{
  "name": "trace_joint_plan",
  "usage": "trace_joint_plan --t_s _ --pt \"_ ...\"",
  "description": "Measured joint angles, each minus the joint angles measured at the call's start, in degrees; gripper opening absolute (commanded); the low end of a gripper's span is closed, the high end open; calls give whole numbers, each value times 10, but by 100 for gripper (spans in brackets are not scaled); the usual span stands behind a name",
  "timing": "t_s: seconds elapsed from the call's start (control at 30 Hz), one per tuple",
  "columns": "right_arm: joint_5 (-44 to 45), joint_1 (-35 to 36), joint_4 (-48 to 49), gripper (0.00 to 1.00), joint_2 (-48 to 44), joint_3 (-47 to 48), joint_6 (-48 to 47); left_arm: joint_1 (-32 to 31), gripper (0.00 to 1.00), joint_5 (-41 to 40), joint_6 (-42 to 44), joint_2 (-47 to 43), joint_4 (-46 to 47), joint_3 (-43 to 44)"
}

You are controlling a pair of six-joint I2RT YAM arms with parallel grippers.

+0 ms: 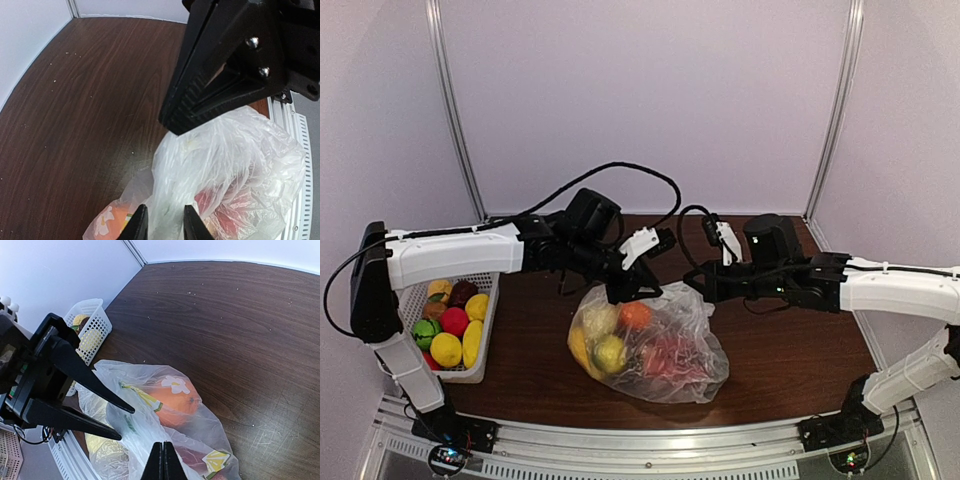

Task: Untie the knot of the plastic bag and take out the fruit
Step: Untie the bag handles from the takeout bag.

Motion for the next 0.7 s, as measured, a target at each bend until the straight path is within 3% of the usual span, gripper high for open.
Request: trace_joint_plan --t_s 0.27,0.7 --pt "0 0 0 0 0 0 0 0 0 -4 2 6 0 2" --pt "18 0 -3 0 -5 -2 0 0 0 -24 1 6 0 4"
